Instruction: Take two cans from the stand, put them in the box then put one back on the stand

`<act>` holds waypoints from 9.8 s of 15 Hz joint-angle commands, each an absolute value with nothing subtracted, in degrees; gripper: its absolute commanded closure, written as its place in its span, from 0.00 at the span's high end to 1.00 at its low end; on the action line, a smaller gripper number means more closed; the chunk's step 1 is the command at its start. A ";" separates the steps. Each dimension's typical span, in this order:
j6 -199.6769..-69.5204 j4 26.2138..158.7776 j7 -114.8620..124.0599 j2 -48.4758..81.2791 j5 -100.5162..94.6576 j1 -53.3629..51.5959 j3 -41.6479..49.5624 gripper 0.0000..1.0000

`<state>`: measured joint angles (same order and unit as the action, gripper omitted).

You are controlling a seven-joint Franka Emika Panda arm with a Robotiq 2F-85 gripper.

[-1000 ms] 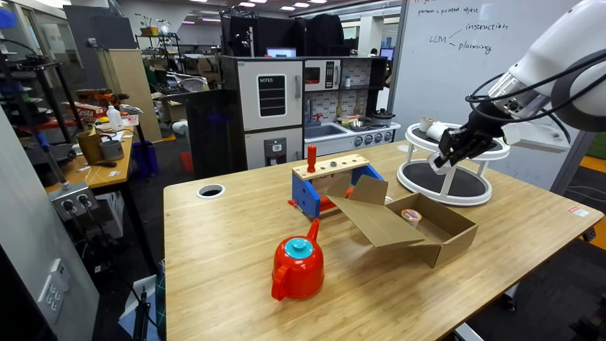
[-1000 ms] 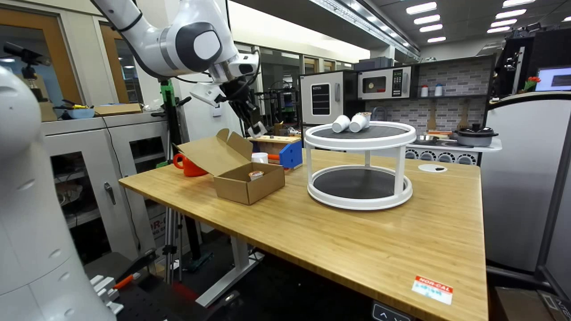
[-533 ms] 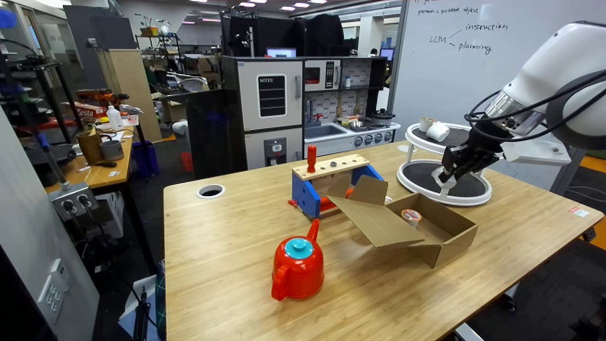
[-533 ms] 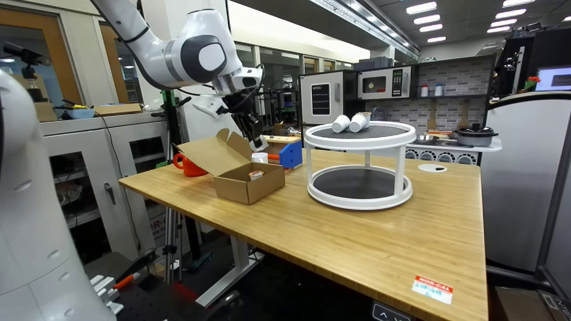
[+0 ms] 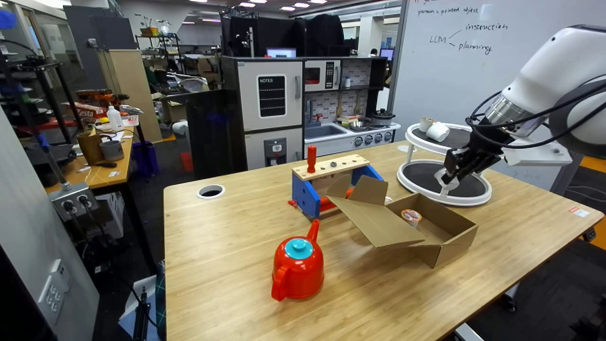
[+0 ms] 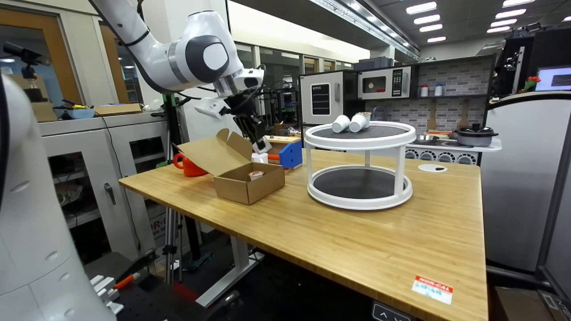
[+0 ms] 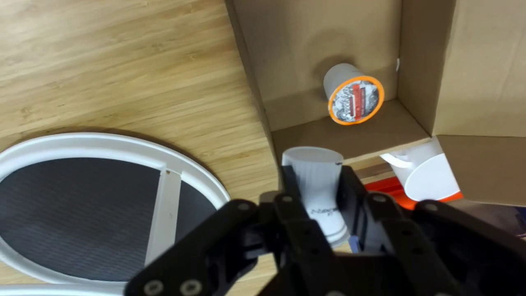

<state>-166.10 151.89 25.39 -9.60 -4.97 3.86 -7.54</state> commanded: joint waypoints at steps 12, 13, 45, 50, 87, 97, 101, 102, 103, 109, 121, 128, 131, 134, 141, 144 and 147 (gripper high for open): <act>-163.87 151.51 26.06 -8.58 -8.43 3.49 -8.80 0.07; -163.39 151.64 25.98 -8.61 -8.22 3.41 -8.75 0.07; -156.03 147.06 27.17 0.35 -8.72 -1.48 -5.17 0.07; -155.47 147.19 26.20 0.55 -7.75 -1.57 -4.43 0.07; -152.94 143.47 23.88 -3.63 -5.05 -2.14 -4.03 1.00; -152.58 140.85 20.62 -1.43 -6.02 -3.47 -4.96 1.00; -147.60 137.20 21.71 0.79 -11.40 -3.02 -4.12 1.00; -146.91 135.96 21.49 1.26 -12.22 -3.32 -4.07 1.00; -146.12 134.84 21.27 1.59 -12.91 -3.63 -4.13 1.00; -142.83 133.56 20.81 2.60 -14.87 -6.00 -5.33 1.00; -140.88 132.81 16.35 5.53 -10.03 -7.11 -5.85 1.00; -142.20 131.06 6.51 8.27 -3.99 -6.77 -5.98 1.00; -142.21 129.14 5.53 9.92 -4.80 -6.52 -5.22 1.00; -142.25 127.36 6.11 11.78 -6.19 -6.33 -3.97 1.00; -141.41 126.96 6.26 13.36 -6.20 -6.73 -3.43 1.00; -141.23 127.09 6.36 13.57 -6.23 -6.82 -3.36 1.00; -141.10 126.96 6.18 14.19 -6.06 -6.78 -3.40 1.00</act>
